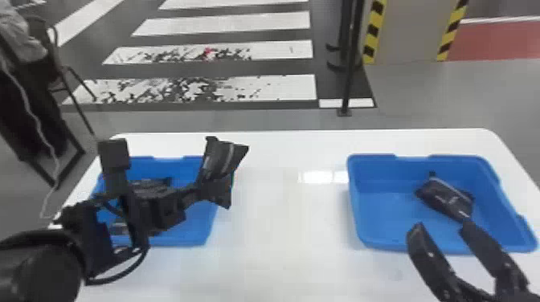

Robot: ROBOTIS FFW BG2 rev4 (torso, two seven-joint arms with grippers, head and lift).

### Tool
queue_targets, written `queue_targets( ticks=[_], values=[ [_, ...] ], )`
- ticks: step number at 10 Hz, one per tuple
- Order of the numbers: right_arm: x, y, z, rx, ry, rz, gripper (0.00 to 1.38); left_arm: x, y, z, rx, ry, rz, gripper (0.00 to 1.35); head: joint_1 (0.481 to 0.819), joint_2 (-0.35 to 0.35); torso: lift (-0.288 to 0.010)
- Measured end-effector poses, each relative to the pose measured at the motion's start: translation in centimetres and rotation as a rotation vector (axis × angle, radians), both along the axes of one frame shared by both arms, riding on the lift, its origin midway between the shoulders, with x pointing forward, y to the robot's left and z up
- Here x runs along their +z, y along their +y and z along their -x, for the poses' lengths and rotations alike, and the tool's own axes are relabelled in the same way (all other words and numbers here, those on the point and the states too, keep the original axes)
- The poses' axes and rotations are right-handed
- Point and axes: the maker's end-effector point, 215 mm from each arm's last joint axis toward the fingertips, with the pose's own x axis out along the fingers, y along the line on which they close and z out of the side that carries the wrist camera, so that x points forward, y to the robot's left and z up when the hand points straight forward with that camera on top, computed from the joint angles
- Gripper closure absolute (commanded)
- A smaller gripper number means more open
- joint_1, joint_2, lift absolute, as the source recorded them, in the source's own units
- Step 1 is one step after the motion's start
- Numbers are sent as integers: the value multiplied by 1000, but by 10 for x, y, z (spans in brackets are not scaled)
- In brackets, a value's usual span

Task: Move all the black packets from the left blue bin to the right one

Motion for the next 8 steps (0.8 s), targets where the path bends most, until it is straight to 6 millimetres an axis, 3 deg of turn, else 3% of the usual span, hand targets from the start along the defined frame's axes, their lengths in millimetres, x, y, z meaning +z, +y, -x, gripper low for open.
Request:
queue_targets(
  ticks=[5,8],
  values=[
    [14,57,-24,228,-42,-164,137,21,-143,56,-321,29,232,1204,695,-65,-154],
    [14,82,-35,306,-29,-256,140,30,-203,94,-472,70,311,1204,695,-117,-154]
  ],
)
